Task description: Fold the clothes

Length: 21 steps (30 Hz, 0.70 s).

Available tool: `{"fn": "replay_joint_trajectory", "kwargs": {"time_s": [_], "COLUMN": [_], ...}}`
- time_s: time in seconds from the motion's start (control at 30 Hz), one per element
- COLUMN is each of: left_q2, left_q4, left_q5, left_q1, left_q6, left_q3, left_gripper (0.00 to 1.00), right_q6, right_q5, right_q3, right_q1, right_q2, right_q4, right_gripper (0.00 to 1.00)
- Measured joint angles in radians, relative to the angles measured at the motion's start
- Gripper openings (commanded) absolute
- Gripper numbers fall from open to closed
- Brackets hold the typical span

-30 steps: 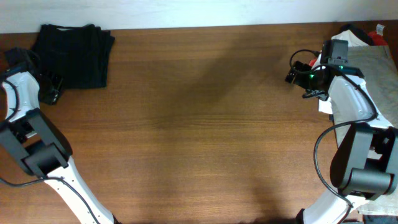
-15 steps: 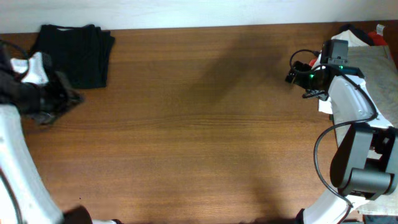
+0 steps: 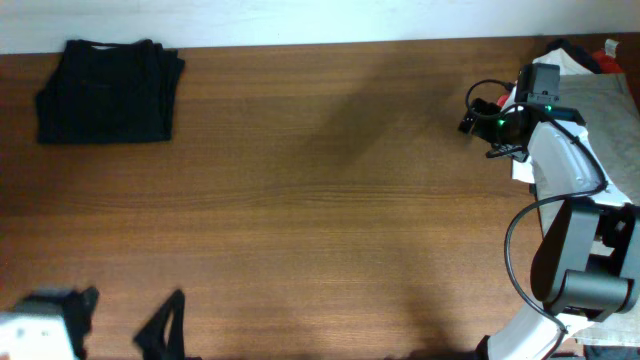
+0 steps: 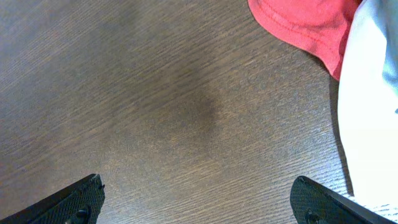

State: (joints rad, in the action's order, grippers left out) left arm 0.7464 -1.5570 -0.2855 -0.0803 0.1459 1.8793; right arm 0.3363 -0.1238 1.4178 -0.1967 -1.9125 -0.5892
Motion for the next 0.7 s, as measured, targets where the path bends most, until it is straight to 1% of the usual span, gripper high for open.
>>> {"fn": "replay_joint_trajectory", "kwargs": {"time_s": [0.03, 0.07, 0.1, 0.13, 0.2, 0.23, 0.3, 0.37, 0.4, 0.43, 0.5, 0.53, 0.63, 0.7], "left_q2": [-0.035, -0.095, -0.146, -0.237, -0.37, -0.435, -0.504, -0.552, -0.583, -0.608, -0.695, -0.715, -0.732, -0.732], "left_q4": [0.134, 0.314, 0.438, 0.581, 0.734, 0.776, 0.894, 1.056, 1.195, 1.267, 1.35, 1.397, 1.537, 1.565], "left_q5": [0.019, 0.042, 0.063, 0.099, 0.158, 0.186, 0.237, 0.298, 0.321, 0.328, 0.344, 0.348, 0.358, 0.365], "left_q1": [0.009, 0.036, 0.055, 0.08, 0.09, 0.09, 0.089, 0.088, 0.088, 0.088, 0.088, 0.086, 0.079, 0.079], "left_q6": [-0.001, -0.003, -0.005, -0.007, -0.008, -0.008, -0.008, -0.008, -0.008, -0.008, -0.008, -0.008, -0.008, -0.008], "left_q3": [-0.144, -0.338, -0.468, -0.677, -0.988, -1.118, -1.24, -1.369, -1.455, -1.515, -1.656, -1.69, -1.801, -1.849], "left_gripper": [1.0, 1.0, 1.0, 0.99, 1.0, 1.0, 1.0, 1.0, 1.0, 1.0, 1.0, 1.0, 1.0, 1.0], "right_q6": [0.0, 0.0, 0.0, 0.0, 0.0, 0.001, 0.0, 0.0, 0.0, 0.0, 0.0, 0.0, -0.001, 0.0], "right_q5": [0.0, 0.0, 0.003, 0.0, 0.0, 0.0, 0.001, 0.0, 0.0, 0.0, 0.0, 0.0, 0.0, 0.0], "right_q3": [0.0, 0.0, 0.0, 0.0, 0.0, 0.0, 0.0, 0.0, 0.0, 0.0, 0.0, 0.0, 0.0, 0.0], "right_q1": [0.0, 0.0, 0.0, 0.0, 0.0, 0.0, 0.0, 0.0, 0.0, 0.0, 0.0, 0.0, 0.0, 0.0], "right_q2": [0.0, 0.0, 0.0, 0.0, 0.0, 0.0, 0.0, 0.0, 0.0, 0.0, 0.0, 0.0, 0.0, 0.0], "right_q4": [0.0, 0.0, 0.003, 0.0, 0.0, 0.0, 0.0, 0.001, 0.001, 0.003, 0.002, 0.001, 0.001, 0.0], "right_gripper": [0.99, 0.99, 0.99, 0.99, 0.99, 0.99, 0.99, 0.99, 0.99, 0.99, 0.99, 0.99, 0.99, 0.99]}}
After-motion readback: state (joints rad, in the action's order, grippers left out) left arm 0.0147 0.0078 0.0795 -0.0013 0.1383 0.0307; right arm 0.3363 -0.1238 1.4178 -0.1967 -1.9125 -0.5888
